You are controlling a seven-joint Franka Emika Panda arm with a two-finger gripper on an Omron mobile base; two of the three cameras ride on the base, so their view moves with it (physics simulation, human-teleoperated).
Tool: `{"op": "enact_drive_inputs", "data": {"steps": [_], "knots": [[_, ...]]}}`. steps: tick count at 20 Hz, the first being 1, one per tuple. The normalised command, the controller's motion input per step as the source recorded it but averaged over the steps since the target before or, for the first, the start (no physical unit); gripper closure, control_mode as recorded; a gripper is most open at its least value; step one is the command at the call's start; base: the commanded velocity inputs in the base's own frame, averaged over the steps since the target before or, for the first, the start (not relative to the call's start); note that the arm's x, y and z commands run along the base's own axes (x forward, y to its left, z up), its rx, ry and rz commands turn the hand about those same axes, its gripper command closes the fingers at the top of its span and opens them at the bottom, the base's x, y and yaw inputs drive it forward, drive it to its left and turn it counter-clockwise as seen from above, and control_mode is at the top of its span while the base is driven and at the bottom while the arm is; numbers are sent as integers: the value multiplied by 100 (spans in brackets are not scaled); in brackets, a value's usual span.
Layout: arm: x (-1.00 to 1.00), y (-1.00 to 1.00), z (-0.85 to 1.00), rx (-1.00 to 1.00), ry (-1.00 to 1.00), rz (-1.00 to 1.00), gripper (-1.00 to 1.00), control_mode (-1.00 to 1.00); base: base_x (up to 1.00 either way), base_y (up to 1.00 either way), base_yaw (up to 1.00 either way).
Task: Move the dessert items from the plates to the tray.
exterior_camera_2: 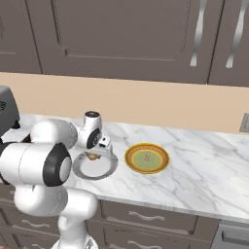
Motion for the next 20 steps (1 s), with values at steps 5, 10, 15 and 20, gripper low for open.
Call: {"op": "enact_drive_inputs", "data": {"steps": [5, 10, 15, 20], "knots": [[0, 97, 76, 19, -3, 0, 100, -100, 0, 0, 0], [3, 100, 60, 9, 0, 0, 100, -100, 0, 0, 0], [2, 100, 4, 0, -4, 0, 100, -100, 0, 0, 0], [19, 100, 0, 1, -5, 0, 100, -100, 0, 0, 0]]}}
